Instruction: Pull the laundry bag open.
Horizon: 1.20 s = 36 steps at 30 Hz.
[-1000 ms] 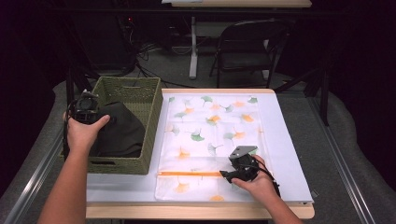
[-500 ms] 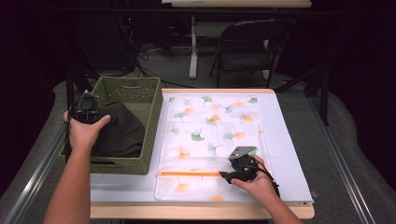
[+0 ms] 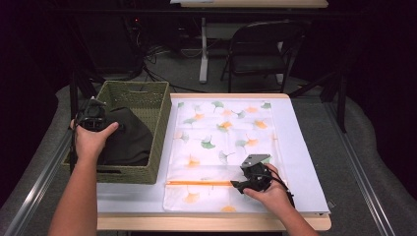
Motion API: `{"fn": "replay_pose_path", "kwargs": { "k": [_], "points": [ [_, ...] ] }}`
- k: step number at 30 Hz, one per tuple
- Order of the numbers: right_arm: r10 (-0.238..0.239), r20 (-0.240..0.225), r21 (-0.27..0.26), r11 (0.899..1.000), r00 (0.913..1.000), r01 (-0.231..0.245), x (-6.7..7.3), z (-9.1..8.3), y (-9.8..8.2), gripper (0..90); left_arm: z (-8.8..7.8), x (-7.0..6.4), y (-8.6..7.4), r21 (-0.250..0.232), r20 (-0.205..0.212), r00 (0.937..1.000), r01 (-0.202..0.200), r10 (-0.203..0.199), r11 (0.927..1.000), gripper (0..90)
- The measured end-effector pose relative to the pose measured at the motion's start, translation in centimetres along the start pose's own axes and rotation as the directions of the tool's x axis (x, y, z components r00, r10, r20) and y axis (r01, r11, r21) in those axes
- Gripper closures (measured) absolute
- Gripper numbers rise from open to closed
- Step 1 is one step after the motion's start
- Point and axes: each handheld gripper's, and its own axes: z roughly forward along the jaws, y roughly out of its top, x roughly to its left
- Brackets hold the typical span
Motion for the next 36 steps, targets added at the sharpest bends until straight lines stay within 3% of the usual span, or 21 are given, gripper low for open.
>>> {"fn": "replay_pose_path", "kwargs": {
  "k": [8,13,16,24,36],
  "points": [
    [-0.001,-0.002,-0.001,1.0,1.0,0.001,0.1,0.0,0.0,33.8,0.9,-0.7,0.1,0.032,0.053,0.9986,-0.008,0.007,0.9994,0.0],
    [-0.003,-0.004,0.0,1.0,1.0,0.003,0.0,0.0,0.0,33.8,1.8,-1.6,0.0,0.059,0.015,0.9991,-0.04,0.039,0.9974,0.3],
    [-0.005,-0.004,-0.001,1.0,1.0,0.005,0.0,0.0,0.0,33.8,2.3,-1.7,0.0,0.062,0.001,0.9993,-0.036,0.036,0.9974,0.3],
    [-0.015,-0.004,0.002,1.0,0.9999,0.015,0.1,0.1,0.0,33.7,3.3,-0.8,-0.7,0.068,0.013,0.9998,-0.013,0.012,0.9976,0.0],
    [-0.017,-0.005,0.005,1.0,0.9998,0.017,0.1,0.2,0.0,33.3,4.2,-1.5,-0.6,0.122,-0.018,0.9983,-0.054,0.056,0.991,0.0]
  ]
}}
